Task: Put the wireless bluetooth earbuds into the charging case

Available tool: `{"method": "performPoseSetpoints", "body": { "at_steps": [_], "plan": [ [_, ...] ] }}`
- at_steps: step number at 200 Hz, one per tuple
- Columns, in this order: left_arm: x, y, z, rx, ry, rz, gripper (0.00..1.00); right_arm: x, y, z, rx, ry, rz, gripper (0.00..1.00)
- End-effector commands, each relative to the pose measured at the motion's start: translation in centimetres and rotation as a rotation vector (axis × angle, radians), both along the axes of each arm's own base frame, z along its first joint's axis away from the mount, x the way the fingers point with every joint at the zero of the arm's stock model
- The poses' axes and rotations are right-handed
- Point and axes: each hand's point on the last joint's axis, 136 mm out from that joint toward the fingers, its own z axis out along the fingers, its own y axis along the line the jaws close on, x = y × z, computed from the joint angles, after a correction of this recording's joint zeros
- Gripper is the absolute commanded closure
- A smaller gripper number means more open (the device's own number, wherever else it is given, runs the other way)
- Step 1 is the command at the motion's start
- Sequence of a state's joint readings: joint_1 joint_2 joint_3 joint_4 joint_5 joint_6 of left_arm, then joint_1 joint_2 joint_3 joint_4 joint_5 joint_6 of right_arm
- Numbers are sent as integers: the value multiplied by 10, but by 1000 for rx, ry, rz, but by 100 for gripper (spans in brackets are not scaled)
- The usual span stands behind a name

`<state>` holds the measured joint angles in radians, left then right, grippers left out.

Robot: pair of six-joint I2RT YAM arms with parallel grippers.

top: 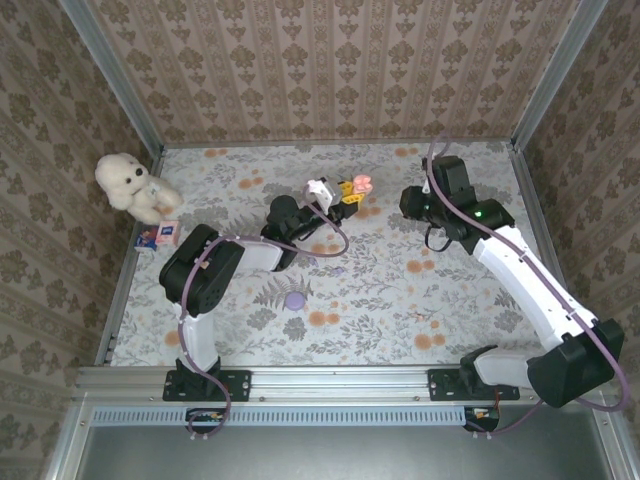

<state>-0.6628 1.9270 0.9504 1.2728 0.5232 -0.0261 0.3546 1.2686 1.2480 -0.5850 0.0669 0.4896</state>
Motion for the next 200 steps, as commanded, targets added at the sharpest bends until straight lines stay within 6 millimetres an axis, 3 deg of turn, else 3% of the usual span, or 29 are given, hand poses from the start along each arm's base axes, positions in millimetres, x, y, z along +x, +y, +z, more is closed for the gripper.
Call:
{"method": "performPoseSetpoints", "body": {
  "at_steps": [1, 34, 70, 200],
  "plan": [
    [-16, -12, 18, -25, -73, -84, 100, 3, 12, 35, 27, -102, 71, 79],
    [-21, -21, 17, -13, -117, -98, 100, 8, 28, 61, 81, -215, 147, 79],
    [-16, -25, 24, -7, -187, -54, 100, 6, 42, 72, 111, -287, 218, 79],
    [-12, -29, 35, -32, -194, -35, 100, 11, 68, 61, 92, -363, 268, 79]
  ]
}}
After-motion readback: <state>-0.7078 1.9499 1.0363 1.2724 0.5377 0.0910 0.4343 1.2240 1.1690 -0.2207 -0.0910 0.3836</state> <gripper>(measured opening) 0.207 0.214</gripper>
